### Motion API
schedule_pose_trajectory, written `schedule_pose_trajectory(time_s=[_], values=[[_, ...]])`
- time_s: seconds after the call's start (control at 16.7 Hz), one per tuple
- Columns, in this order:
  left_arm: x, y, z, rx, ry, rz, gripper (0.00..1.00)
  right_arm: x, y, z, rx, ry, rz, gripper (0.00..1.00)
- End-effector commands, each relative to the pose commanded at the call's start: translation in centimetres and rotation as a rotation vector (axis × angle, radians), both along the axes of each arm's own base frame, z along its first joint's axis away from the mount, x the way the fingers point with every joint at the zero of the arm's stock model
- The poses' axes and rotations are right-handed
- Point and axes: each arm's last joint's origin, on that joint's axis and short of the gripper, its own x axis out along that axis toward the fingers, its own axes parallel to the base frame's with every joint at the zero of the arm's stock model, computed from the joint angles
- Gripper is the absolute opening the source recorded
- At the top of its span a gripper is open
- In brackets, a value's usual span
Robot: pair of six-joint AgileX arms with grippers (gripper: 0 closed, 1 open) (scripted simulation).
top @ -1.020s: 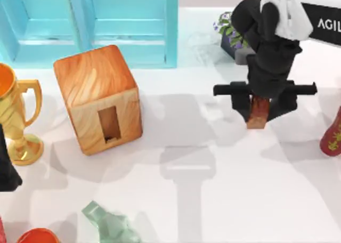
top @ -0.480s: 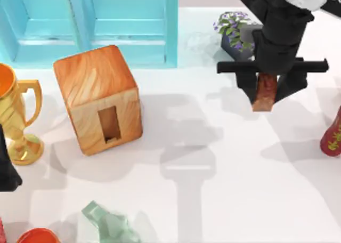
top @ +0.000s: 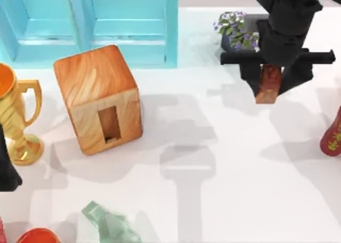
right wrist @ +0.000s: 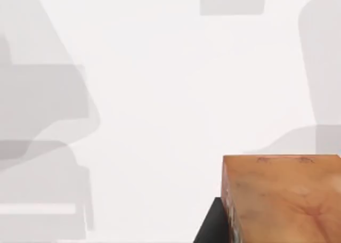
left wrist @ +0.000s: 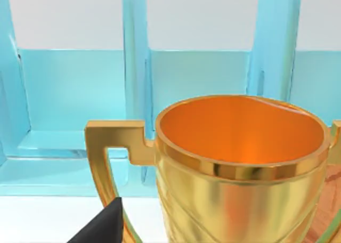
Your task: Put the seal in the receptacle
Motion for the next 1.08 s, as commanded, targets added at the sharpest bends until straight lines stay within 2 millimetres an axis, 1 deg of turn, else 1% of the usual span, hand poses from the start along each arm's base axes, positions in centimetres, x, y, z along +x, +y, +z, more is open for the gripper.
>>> schedule_pose_trajectory(time_s=[0.12, 0.24, 0.36, 0.42, 0.48, 0.54, 0.6, 0.66, 0.78, 0.84, 0.96, 1.08], values=[[0.0, 0.0, 0.0, 0.000, 0.000, 0.000, 1.00, 0.1, -1.8, 2.3, 0.007, -0.056, 0.000, 0.00], [0.0, 0.0, 0.0, 0.000, 0.000, 0.000, 1.00, -0.1, -5.1, 5.8, 0.011, -0.146, -0.008, 0.00], [0.0, 0.0, 0.0, 0.000, 0.000, 0.000, 1.00, -0.8, -9.6, 9.2, -0.004, -0.235, -0.020, 0.00], [0.0, 0.0, 0.0, 0.000, 0.000, 0.000, 1.00, -1.2, -12.0, 10.4, -0.020, -0.264, -0.024, 0.00], [0.0, 0.0, 0.0, 0.000, 0.000, 0.000, 1.00, -1.8, -14.6, 11.2, -0.039, -0.282, -0.028, 0.00], [0.0, 0.0, 0.0, 0.000, 0.000, 0.000, 1.00, -2.3, -17.1, 11.6, -0.059, -0.284, -0.029, 0.00], [0.0, 0.0, 0.0, 0.000, 0.000, 0.000, 1.00, -2.9, -19.5, 11.5, -0.077, -0.271, -0.025, 0.00], [0.0, 0.0, 0.0, 0.000, 0.000, 0.000, 1.00, -3.4, -21.9, 11.0, -0.089, -0.243, -0.018, 0.00], [0.0, 0.0, 0.0, 0.000, 0.000, 0.000, 1.00, -4.6, -26.4, 9.0, -0.087, -0.162, -0.008, 0.00], [0.0, 0.0, 0.0, 0.000, 0.000, 0.000, 1.00, -5.2, -28.2, 7.7, -0.072, -0.114, -0.005, 0.00], [0.0, 0.0, 0.0, 0.000, 0.000, 0.000, 1.00, -6.3, -30.6, 5.3, -0.032, -0.033, 0.000, 0.00], [0.0, 0.0, 0.0, 0.000, 0.000, 0.000, 1.00, -6.9, -31.8, 4.0, -0.004, 0.007, 0.002, 0.00]])
